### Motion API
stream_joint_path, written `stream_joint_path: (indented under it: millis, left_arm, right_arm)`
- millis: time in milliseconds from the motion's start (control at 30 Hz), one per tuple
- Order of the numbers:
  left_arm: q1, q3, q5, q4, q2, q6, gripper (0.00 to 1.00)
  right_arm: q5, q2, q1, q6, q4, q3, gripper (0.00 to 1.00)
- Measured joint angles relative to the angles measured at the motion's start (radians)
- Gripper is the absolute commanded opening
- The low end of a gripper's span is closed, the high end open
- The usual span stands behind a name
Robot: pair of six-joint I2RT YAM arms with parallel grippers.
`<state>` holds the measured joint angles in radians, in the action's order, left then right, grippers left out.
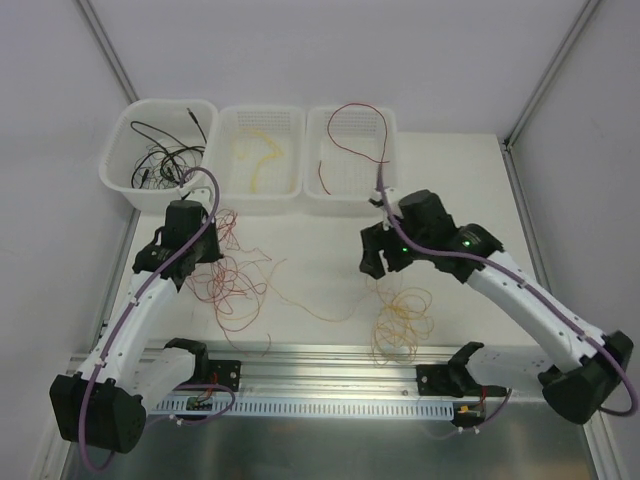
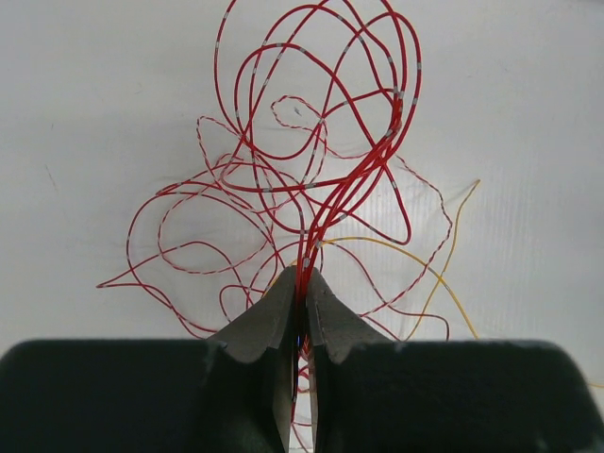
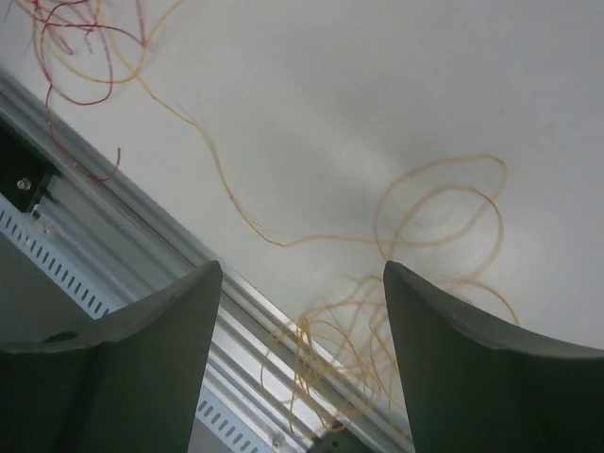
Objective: Untangle the cables
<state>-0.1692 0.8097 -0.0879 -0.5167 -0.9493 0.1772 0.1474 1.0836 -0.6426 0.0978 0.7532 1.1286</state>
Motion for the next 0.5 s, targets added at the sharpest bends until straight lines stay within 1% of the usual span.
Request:
stream_joint_path:
  millis: [67, 200, 333, 500]
  left_arm:
    - [0.0, -0.005, 0.013, 0.008, 0.005, -0.003, 0.06]
    - [0.0, -0.008, 0.026, 0.019, 0.014, -0.006, 0.06]
    - [0.0, -0.011, 0.027, 0.024, 0.016, -0.006, 0.06]
    - [0.0, -0.015, 0.027, 0.026, 0.016, -0.007, 0.06]
  right_arm:
    - [0.021, 0.107, -0.094, 0.004, -0.106, 0.001, 0.72]
    - [0.067, 0.35, -0.205, 0.001, -0.288, 0.03, 0.7]
    - [0.109, 0.56, -0.269, -0.039, -0.445, 0.101, 0.7]
    - [0.153, 0.717, -0.319, -0.122, -0.629, 0.193, 0.68]
